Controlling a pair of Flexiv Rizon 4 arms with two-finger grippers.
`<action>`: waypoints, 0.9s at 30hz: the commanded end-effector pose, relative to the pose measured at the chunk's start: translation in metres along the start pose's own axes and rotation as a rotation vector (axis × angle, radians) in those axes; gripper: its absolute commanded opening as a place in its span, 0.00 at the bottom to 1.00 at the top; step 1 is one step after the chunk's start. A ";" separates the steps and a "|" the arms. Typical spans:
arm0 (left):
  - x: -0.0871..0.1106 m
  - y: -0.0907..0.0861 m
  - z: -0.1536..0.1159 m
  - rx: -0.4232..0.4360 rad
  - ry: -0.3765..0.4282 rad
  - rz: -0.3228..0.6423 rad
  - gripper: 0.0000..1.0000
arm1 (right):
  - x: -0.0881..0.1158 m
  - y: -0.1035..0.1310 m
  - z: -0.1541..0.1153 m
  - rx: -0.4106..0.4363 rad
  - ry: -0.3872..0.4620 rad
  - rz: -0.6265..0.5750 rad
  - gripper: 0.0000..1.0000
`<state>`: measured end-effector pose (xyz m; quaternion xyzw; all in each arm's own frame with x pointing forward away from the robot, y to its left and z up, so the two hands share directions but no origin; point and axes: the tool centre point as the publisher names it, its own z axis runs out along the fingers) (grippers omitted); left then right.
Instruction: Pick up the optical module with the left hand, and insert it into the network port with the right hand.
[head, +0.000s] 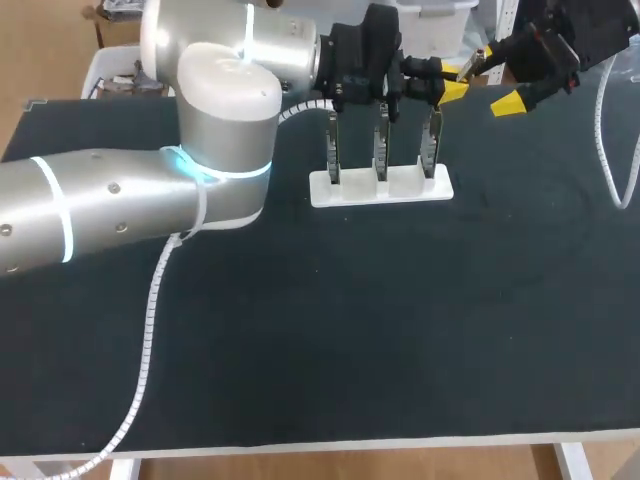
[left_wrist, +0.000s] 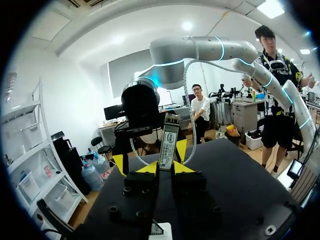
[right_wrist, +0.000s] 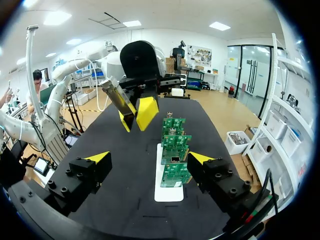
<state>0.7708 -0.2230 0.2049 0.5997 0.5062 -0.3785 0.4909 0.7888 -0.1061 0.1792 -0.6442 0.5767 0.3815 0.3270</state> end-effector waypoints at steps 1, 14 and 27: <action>0.003 0.010 0.009 0.042 -0.006 -0.001 0.00 | 0.000 0.002 0.000 0.004 0.002 0.000 1.00; 0.011 0.010 0.024 0.052 -0.040 0.001 0.00 | 0.000 0.002 0.000 0.004 0.002 0.000 1.00; 0.008 0.002 0.020 0.031 -0.030 -0.008 0.00 | 0.000 0.002 0.000 0.004 0.002 0.000 1.00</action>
